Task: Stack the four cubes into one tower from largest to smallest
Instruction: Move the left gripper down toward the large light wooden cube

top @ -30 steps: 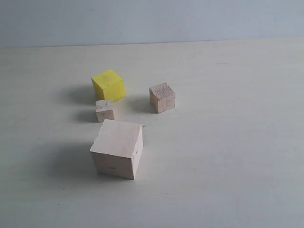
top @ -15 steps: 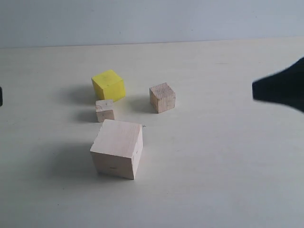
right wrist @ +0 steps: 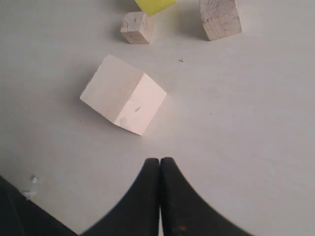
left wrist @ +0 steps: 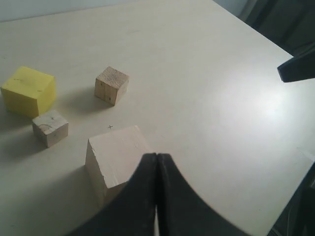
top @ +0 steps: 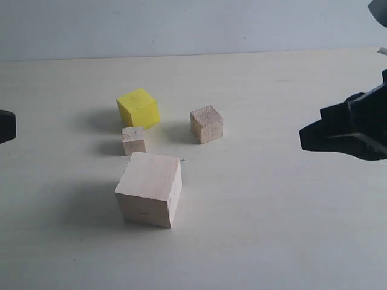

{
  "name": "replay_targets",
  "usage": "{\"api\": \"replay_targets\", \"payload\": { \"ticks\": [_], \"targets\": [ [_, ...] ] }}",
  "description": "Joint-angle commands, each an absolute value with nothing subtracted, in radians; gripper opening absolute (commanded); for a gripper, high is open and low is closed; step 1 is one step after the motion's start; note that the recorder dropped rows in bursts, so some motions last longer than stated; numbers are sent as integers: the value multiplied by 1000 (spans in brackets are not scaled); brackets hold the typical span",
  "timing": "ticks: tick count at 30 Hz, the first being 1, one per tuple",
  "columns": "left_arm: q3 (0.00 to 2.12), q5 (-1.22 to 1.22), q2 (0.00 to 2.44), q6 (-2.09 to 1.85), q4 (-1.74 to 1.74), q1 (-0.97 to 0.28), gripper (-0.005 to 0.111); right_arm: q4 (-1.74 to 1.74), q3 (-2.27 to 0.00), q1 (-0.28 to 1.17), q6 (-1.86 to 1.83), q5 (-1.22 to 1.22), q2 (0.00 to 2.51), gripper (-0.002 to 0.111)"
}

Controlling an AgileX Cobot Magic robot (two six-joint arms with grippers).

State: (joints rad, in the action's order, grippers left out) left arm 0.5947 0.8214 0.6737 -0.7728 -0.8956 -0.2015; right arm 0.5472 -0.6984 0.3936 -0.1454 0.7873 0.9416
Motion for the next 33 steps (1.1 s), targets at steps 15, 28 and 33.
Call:
{"api": "replay_targets", "payload": {
  "ticks": [15, 28, 33],
  "targets": [
    [498, 827, 832, -786, -920, -208, 0, 602, -706, 395, -158, 471, 944, 0],
    [431, 804, 1241, -860, -1118, -322, 0, 353, -706, 395, -158, 468, 944, 0],
    [442, 604, 1377, -860, -1160, -490, 0, 353, -706, 395, -158, 468, 944, 0]
  ]
}}
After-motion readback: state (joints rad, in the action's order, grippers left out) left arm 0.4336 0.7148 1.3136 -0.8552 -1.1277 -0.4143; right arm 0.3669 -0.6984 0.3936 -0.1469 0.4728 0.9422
